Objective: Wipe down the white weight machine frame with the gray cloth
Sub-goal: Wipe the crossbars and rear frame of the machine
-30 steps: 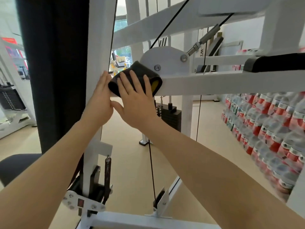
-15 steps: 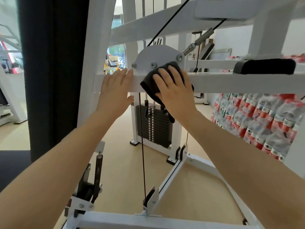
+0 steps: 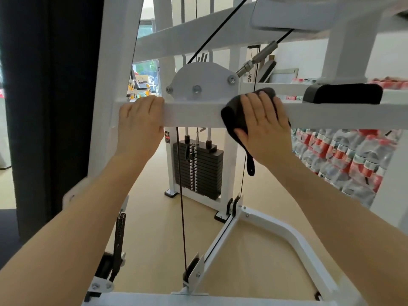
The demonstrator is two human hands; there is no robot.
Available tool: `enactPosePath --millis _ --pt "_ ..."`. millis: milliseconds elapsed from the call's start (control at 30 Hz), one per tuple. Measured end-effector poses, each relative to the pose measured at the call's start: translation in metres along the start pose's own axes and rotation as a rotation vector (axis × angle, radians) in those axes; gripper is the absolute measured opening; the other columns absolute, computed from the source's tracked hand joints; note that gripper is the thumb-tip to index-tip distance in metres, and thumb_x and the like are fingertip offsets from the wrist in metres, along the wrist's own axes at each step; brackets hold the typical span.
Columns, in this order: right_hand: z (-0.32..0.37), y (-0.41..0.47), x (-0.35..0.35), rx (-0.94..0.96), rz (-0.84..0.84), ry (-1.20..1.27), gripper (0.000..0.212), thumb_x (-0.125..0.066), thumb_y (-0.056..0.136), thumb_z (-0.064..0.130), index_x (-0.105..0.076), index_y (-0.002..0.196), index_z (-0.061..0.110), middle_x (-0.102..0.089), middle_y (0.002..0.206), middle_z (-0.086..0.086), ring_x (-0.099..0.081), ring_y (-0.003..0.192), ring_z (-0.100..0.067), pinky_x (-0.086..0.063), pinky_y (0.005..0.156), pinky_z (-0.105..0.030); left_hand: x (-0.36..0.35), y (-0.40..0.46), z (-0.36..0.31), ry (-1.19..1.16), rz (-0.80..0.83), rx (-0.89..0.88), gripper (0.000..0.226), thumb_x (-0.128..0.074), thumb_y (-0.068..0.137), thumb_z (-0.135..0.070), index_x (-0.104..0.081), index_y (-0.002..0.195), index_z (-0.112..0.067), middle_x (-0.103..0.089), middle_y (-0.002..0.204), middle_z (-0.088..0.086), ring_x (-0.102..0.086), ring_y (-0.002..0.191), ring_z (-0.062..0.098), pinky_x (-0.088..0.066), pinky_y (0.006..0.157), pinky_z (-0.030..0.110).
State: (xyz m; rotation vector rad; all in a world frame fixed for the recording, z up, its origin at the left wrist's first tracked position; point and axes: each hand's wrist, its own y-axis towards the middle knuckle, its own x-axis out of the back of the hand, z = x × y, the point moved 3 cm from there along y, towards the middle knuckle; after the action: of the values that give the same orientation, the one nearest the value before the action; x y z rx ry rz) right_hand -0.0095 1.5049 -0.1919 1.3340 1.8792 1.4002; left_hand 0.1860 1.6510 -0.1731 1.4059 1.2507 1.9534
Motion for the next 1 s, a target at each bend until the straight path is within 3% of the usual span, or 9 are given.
enactPosePath --millis 100,233,333,433,533,633,800,900,1000 --pt "-0.019 -0.013 0.002 -0.111 0.056 -0.02 0.054 -0.047 0.09 0.035 -0.047 0.132 0.001 -0.051 0.133 -0.017 -0.045 0.126 -0.035 -0.027 0.108 -0.048 -0.003 0.0 -0.005 -0.019 0.037 0.049 0.056 -0.066 0.074 -0.006 -0.047 0.127 -0.004 -0.051 0.127 0.015 -0.044 0.12 0.032 -0.02 0.092 0.038" --pt "0.02 0.012 0.008 -0.178 0.14 0.177 0.058 -0.038 0.091 0.034 -0.039 0.137 -0.002 -0.044 0.139 -0.021 -0.035 0.134 -0.034 -0.013 0.112 -0.043 -0.002 -0.001 -0.027 -0.091 0.106 -0.004 0.077 -0.073 0.073 -0.02 -0.034 0.139 -0.01 -0.039 0.139 0.015 -0.035 0.128 0.032 -0.011 0.103 0.044" --pt "0.045 0.029 0.012 -0.072 0.131 0.207 0.054 -0.043 0.091 0.034 -0.044 0.135 0.002 -0.051 0.134 -0.017 -0.043 0.129 -0.03 -0.026 0.111 -0.042 0.003 -0.001 -0.047 -0.124 0.064 -0.045 0.078 -0.074 0.073 -0.02 -0.035 0.139 -0.007 -0.039 0.141 0.016 -0.032 0.132 0.031 -0.009 0.107 0.048" --pt "0.022 0.021 0.014 -0.009 0.096 0.197 0.052 -0.047 0.09 0.034 -0.049 0.132 0.004 -0.056 0.129 -0.014 -0.049 0.123 -0.03 -0.034 0.106 -0.043 0.009 0.001 -0.068 -0.163 0.008 -0.075 0.079 -0.075 0.072 -0.018 -0.035 0.138 -0.004 -0.043 0.138 0.018 -0.036 0.13 0.033 -0.015 0.107 0.05" --pt "-0.03 -0.004 0.009 -0.062 0.108 0.116 0.049 -0.047 0.091 0.032 -0.051 0.129 0.002 -0.056 0.128 -0.016 -0.048 0.124 -0.034 -0.032 0.107 -0.046 0.009 0.004 -0.093 -0.239 0.048 -0.12 0.072 -0.073 0.074 -0.016 -0.039 0.137 -0.005 -0.041 0.14 0.018 -0.036 0.129 0.036 -0.015 0.107 0.046" --pt "-0.074 -0.029 0.004 -0.073 0.076 0.07 0.046 -0.046 0.092 0.025 -0.05 0.129 -0.002 -0.053 0.131 -0.02 -0.045 0.126 -0.037 -0.024 0.108 -0.048 -0.002 0.008 -0.119 -0.233 0.167 -0.201 0.071 -0.068 0.08 -0.023 -0.032 0.141 -0.012 -0.026 0.15 0.011 -0.02 0.138 0.03 -0.005 0.109 0.039" --pt "-0.094 -0.047 0.005 -0.067 0.024 0.031 0.05 -0.037 0.086 0.002 -0.041 0.136 -0.001 -0.042 0.141 -0.017 -0.038 0.131 -0.035 -0.019 0.109 -0.046 -0.007 0.014 -0.148 -0.212 0.12 -0.259 0.067 -0.067 0.08 -0.013 -0.037 0.139 -0.013 -0.034 0.147 0.012 -0.026 0.137 0.033 -0.005 0.111 0.049" --pt "-0.073 -0.046 0.002 -0.178 0.011 0.223 0.051 -0.042 0.087 0.008 -0.037 0.136 -0.004 -0.039 0.142 -0.022 -0.033 0.133 -0.037 -0.019 0.109 -0.046 -0.007 0.014 -0.167 -0.23 0.057 -0.342 0.063 -0.069 0.075 -0.004 -0.046 0.134 -0.007 -0.041 0.141 0.018 -0.036 0.13 0.039 -0.015 0.108 0.054" --pt "-0.068 -0.048 -0.003 -0.083 0.045 0.229 0.056 -0.044 0.088 0.021 -0.034 0.138 -0.001 -0.039 0.142 -0.021 -0.035 0.133 -0.037 -0.02 0.109 -0.045 -0.012 0.011 -0.186 -0.28 0.062 -0.362 0.066 -0.064 0.078 -0.003 -0.037 0.138 -0.003 -0.035 0.145 0.019 -0.032 0.134 0.037 -0.013 0.11 0.046"
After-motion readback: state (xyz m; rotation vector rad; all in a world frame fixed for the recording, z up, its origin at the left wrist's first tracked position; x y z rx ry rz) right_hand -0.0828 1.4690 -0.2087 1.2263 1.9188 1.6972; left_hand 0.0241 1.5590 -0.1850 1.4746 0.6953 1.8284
